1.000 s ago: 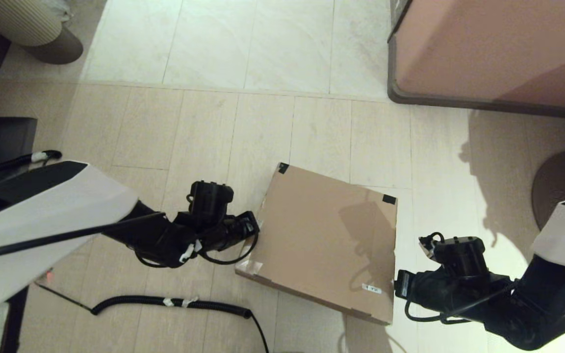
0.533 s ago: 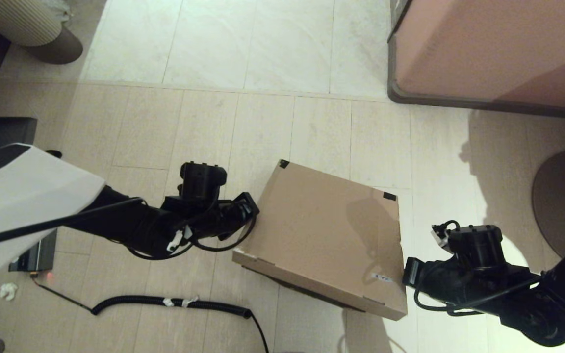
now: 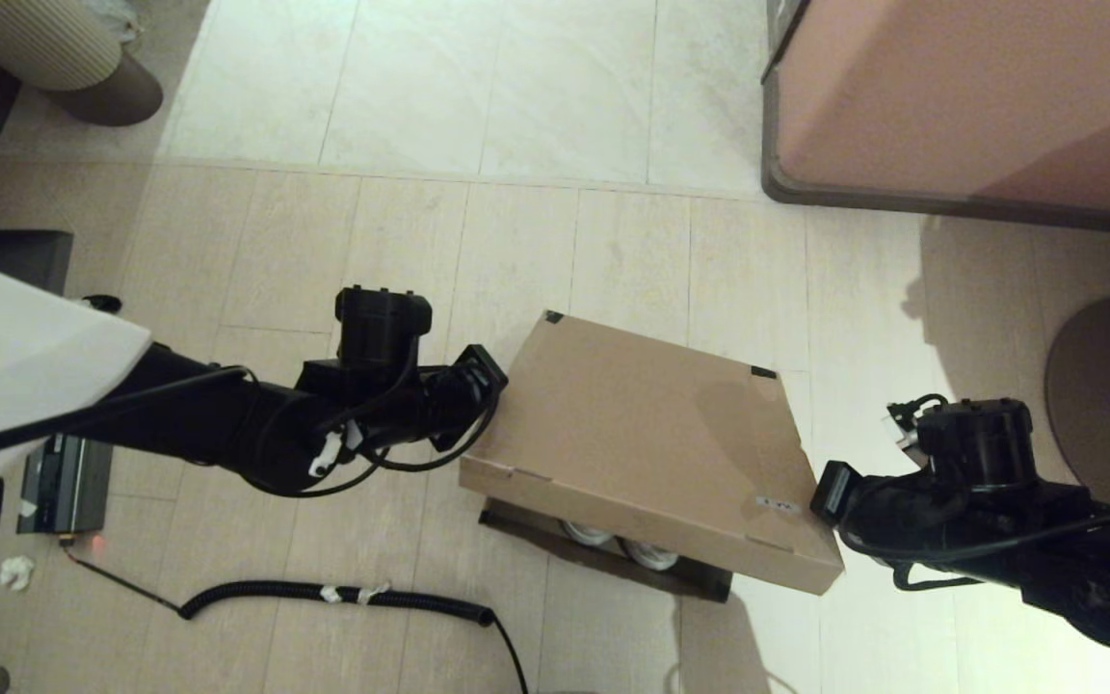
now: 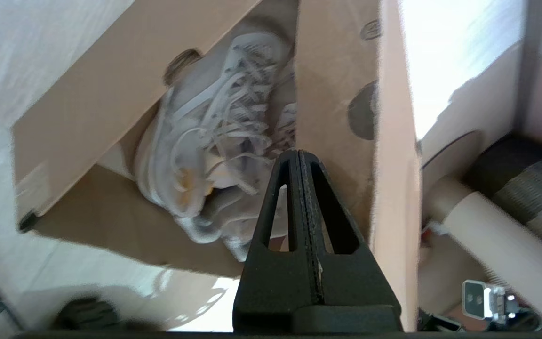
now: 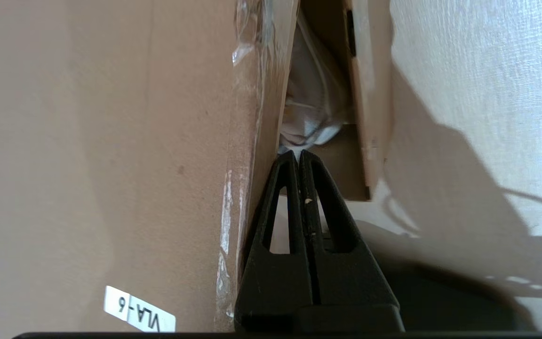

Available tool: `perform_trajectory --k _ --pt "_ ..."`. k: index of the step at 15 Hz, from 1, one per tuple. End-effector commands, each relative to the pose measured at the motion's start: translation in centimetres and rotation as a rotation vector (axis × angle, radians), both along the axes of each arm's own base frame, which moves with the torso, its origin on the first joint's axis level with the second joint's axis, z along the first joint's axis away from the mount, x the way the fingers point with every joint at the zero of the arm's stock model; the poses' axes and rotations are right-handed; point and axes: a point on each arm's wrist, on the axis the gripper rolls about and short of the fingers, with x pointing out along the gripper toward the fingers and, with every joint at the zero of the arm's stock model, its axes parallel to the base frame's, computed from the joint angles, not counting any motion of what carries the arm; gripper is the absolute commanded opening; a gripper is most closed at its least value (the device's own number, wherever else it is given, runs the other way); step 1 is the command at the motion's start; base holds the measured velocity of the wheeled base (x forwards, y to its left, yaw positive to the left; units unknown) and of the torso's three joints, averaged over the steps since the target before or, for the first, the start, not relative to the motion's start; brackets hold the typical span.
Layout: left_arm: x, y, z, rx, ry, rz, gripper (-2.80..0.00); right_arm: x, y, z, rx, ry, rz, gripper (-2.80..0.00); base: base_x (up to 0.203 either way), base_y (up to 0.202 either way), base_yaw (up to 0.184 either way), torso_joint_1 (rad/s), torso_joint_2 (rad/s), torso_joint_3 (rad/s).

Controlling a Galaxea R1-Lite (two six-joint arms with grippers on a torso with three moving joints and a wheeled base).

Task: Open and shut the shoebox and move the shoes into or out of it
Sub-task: Open the shoe box

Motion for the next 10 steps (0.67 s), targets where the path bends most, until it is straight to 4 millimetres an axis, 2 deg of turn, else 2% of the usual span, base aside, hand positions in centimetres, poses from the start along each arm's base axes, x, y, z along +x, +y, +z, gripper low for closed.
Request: perform_trajectory --k 1,6,8,10 --pt "0.0 -0.2 0.8 -0.026 -0.016 0.0 -2.8 -0.1 0.0 1.8 0.046 -0.044 -0.018 -2.8 0.0 0.0 0.0 0.0 0.0 0.0" --pt "-0.1 -0.2 2.9 -0.087 -0.055 0.011 -2.8 -0.4 -0.2 4.5 0.181 -0.027 -0.068 -2.8 0.0 0.0 0.0 0.0 0.0 0.0" --pt "-0.2 -0.1 4.0 -0.105 -0.083 0.014 -2.8 -0.6 -0.3 6.1 0.243 -0.019 -0.074 -2.8 0.0 0.0 0.0 0.0 0.0 0.0" --pt "0.0 -0.2 4.8 -0.119 -0.107 0.013 -2.8 -0.7 -1.5 8.0 0.3 -0.015 -0.079 -2.8 0.0 0.0 0.0 0.0 0.0 0.0"
